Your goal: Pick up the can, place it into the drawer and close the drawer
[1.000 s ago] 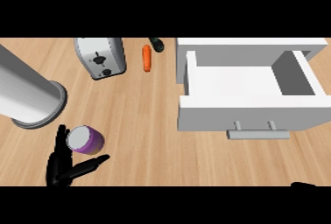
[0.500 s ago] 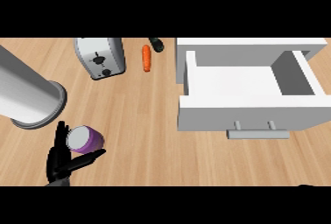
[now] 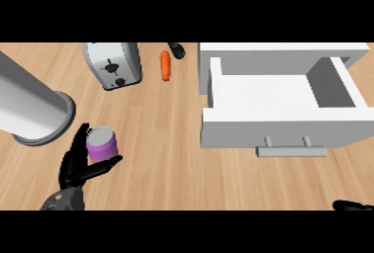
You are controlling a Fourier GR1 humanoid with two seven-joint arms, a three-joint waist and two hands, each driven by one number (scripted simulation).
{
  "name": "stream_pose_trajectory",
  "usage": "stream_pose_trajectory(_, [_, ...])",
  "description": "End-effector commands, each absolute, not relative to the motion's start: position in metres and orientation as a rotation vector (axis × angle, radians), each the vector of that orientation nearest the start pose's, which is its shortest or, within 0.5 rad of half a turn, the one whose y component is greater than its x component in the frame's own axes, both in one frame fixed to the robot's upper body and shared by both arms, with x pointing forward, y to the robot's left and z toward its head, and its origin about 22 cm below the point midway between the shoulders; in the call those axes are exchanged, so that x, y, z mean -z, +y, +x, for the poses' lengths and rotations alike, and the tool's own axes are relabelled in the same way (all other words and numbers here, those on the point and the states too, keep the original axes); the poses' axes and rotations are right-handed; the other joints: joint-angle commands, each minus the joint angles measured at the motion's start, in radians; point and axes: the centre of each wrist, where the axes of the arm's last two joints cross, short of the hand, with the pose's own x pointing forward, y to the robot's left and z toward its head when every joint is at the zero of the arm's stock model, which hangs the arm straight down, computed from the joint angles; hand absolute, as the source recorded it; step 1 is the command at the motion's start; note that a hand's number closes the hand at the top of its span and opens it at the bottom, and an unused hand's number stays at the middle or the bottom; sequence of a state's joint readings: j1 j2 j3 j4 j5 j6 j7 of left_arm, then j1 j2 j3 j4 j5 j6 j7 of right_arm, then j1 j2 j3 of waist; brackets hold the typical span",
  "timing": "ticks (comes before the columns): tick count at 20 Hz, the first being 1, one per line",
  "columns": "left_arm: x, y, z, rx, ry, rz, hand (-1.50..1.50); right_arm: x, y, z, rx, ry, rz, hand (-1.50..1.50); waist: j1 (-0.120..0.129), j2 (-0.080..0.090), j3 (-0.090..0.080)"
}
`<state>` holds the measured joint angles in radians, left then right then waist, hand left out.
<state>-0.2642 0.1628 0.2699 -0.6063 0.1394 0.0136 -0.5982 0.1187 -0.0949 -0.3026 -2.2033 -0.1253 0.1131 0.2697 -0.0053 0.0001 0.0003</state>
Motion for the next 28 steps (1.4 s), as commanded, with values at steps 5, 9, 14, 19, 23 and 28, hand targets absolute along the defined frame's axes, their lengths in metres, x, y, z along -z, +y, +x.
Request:
stream_pose_trajectory(5, [0.144,0.290,0.255,-0.226,-1.518,0.084,1.50,-0.143,-0.306,0.158,0.058,-1.860,-0.237,-1.50,-0.001,0.000,-0.001])
stream_pose_trajectory(9, [0.141,0.312,0.255,-0.198,-1.546,0.057,1.50,-0.133,-0.309,0.173,0.060,-1.848,-0.246,-1.50,-0.002,0.001,-0.001])
stream_pose_trajectory(14, [0.125,0.258,0.297,-0.137,-1.593,0.008,1.50,-0.134,-0.300,0.160,0.043,-1.868,-0.236,-1.50,-0.008,0.001,-0.001])
stream_pose_trajectory(19, [0.103,0.232,0.333,-0.140,-1.611,-0.048,1.50,-0.147,-0.299,0.160,0.060,-1.879,-0.248,-1.50,-0.013,0.004,-0.001])
stream_pose_trajectory(23, [0.081,0.191,0.352,-0.107,-1.647,-0.086,1.50,-0.146,-0.305,0.188,0.047,-1.861,-0.281,-1.50,0.002,0.001,0.000])
stream_pose_trajectory(28, [0.043,0.172,0.373,-0.039,-1.637,-0.134,1.50,-0.141,-0.292,0.160,0.064,-1.877,-0.299,-1.50,0.006,-0.006,0.000])
